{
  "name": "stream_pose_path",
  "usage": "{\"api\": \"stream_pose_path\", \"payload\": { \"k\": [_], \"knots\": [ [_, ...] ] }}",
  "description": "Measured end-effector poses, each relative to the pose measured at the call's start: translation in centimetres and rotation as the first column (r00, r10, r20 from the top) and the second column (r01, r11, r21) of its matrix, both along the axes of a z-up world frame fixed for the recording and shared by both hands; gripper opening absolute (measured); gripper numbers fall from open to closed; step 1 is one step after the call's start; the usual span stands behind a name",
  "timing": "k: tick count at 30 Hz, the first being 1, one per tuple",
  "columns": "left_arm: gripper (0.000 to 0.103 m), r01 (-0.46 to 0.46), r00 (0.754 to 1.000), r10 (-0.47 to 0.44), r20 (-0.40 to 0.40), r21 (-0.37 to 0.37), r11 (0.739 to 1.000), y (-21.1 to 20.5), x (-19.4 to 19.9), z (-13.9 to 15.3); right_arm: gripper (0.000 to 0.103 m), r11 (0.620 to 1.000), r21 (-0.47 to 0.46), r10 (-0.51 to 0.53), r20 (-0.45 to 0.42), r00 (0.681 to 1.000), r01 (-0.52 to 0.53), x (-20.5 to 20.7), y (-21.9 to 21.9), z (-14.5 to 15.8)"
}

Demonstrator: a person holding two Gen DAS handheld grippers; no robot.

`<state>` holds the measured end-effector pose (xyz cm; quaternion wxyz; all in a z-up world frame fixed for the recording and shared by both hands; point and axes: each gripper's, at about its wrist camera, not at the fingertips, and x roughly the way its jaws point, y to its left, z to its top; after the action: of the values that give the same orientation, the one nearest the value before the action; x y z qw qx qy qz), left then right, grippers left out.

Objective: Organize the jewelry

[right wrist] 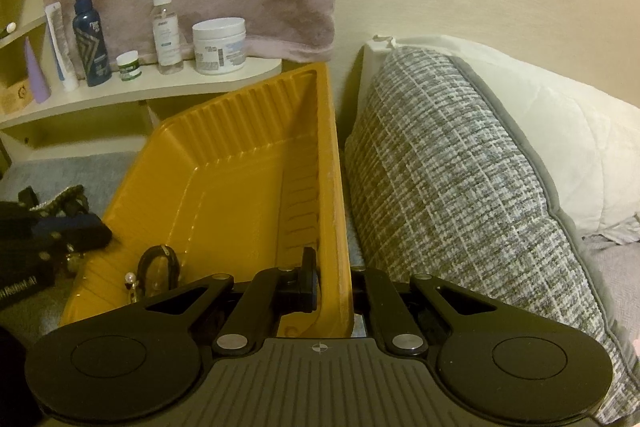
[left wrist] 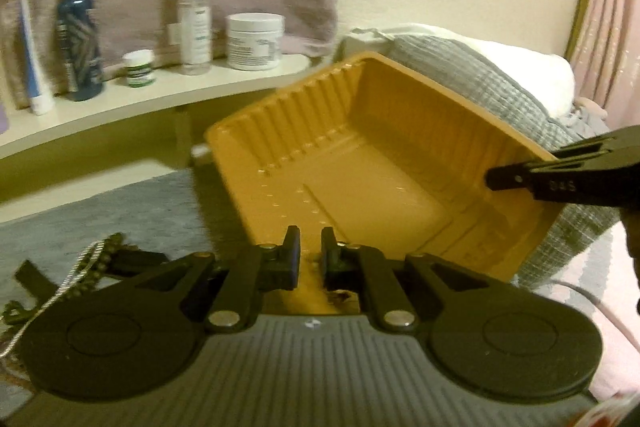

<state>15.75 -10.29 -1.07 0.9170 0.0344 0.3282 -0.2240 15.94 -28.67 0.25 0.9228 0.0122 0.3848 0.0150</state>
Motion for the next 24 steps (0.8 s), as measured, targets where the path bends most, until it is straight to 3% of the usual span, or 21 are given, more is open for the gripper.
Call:
{"api": "stream_pose_path", "payload": {
  "k": [17,24],
  "knots": [
    [0.009,-0.229,0.973,0.231,-0.015,0.086,0.97,8.0,-1.3,-1.8,0.004,0.998,-0.035,0.046,-0.052,0.998,-0.048,0.8,0.0,0.0],
    [0.009,-0.262,0.963,0.268,-0.033,0.122,0.957,10.0,-2.0,-3.1,0.004,0.997,-0.046,0.056,-0.052,0.997,-0.058,1.0,-0.1,-0.2]
  ]
}}
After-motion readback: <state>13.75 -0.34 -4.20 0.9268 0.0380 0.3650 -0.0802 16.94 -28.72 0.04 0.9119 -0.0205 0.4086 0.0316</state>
